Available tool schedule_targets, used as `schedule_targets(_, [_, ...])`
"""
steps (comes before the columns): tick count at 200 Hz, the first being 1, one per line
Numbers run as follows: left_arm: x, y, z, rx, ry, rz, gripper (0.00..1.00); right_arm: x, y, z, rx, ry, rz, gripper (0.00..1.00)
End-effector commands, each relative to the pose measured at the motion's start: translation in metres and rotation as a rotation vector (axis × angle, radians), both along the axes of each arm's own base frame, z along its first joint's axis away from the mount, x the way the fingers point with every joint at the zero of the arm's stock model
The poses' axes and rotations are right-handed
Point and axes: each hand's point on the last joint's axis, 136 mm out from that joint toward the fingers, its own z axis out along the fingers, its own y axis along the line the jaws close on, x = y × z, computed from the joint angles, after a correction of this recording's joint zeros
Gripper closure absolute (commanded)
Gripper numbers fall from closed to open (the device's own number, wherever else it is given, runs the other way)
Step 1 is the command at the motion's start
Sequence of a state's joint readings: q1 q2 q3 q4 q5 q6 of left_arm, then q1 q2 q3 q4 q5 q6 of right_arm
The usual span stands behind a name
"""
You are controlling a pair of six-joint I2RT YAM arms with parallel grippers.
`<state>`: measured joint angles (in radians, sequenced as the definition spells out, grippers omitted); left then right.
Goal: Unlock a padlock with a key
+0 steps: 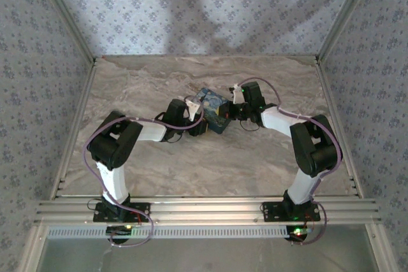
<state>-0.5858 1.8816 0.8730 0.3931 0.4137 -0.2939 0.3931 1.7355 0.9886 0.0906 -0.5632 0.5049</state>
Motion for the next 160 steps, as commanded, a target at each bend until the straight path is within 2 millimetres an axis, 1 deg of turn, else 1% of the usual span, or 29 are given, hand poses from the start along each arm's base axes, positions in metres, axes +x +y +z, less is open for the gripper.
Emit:
schedule_targets(1, [0.007, -0.012, 0.016, -0.046, -0.028, -0.001, 0.74, -0.009, -0.007, -0.024, -0.078, 0.062, -0.013, 1.00])
schedule_targets(20, [0.003, -0.015, 0.022, -0.061, -0.014, 0.000, 0.76, -0.006, -0.009, -0.009, -0.078, 0.006, -0.017, 1.00])
schedule_targets(47, [-0.007, -0.018, 0.027, -0.078, 0.029, 0.002, 0.76, -0.005, -0.015, 0.020, -0.083, -0.102, -0.028, 1.00])
schedule_targets(57, [-0.011, -0.020, 0.028, -0.084, 0.049, 0.003, 0.76, -0.008, -0.018, 0.029, -0.092, -0.140, -0.029, 1.00])
schedule_targets(76, [-0.016, -0.021, 0.031, -0.099, 0.084, 0.013, 0.76, -0.020, -0.023, 0.035, -0.114, -0.183, -0.022, 1.00])
schedule_targets(90, [-0.020, -0.022, 0.033, -0.110, 0.119, 0.026, 0.76, -0.033, -0.024, 0.034, -0.141, -0.213, -0.004, 1.00])
schedule_targets(109, [-0.023, -0.023, 0.038, -0.133, 0.168, 0.041, 0.76, -0.055, -0.023, 0.028, -0.210, -0.259, 0.024, 1.00])
schedule_targets(126, [-0.027, -0.024, 0.042, -0.151, 0.211, 0.053, 0.77, -0.074, -0.021, 0.016, -0.269, -0.299, 0.051, 1.00])
schedule_targets(140, [-0.029, -0.026, 0.044, -0.164, 0.243, 0.055, 0.77, -0.087, -0.020, 0.006, -0.307, -0.332, 0.064, 1.00])
schedule_targets(160, [-0.033, -0.027, 0.046, -0.177, 0.284, 0.063, 0.77, -0.099, -0.019, -0.006, -0.329, -0.372, 0.077, 1.00])
